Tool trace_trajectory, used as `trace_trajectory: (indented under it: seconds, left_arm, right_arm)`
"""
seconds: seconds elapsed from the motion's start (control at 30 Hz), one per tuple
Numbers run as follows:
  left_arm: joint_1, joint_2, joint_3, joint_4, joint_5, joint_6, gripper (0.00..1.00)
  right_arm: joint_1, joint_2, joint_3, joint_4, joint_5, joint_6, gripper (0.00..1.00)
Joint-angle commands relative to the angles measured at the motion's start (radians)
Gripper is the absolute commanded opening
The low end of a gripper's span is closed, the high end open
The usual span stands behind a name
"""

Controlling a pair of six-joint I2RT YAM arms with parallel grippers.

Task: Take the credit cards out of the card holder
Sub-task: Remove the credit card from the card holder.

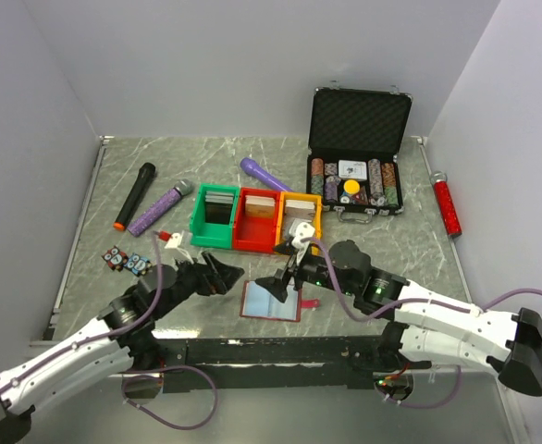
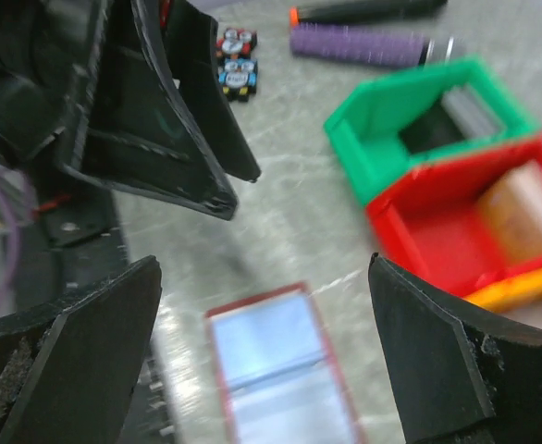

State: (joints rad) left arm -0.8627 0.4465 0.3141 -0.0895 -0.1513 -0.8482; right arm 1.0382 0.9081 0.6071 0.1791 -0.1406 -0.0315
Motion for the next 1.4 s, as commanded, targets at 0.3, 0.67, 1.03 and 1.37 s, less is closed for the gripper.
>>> trace_trajectory:
  seconds: [0.3,0.67,1.03,1.37]
  left_arm:
    - [-0.132,0.311,0.023,0.217,0.027,-0.034,0.93]
    - [-0.234,0.538,0.028,0.359,-0.007,-0.011,0.7]
    - [-0.234,0.663,0.033,0.405,-0.014,-0.014,0.18]
    - [-0.234,0.75,0.026,0.43,-0.04,-0.04,0.01]
  right_arm:
    - [-0.024,-0.031,-0.17,-0.076,-0.005,0.531,1.0]
    - [-0.078,-0.095,-0.262,-0.205,0.111,0.691,0.9]
    - [-0.115,0.008,-0.247,-0.254,0.11,0.731,0.42]
    - [-0.233,0.032,-0.283,-0.27,0.016,0.739,0.38]
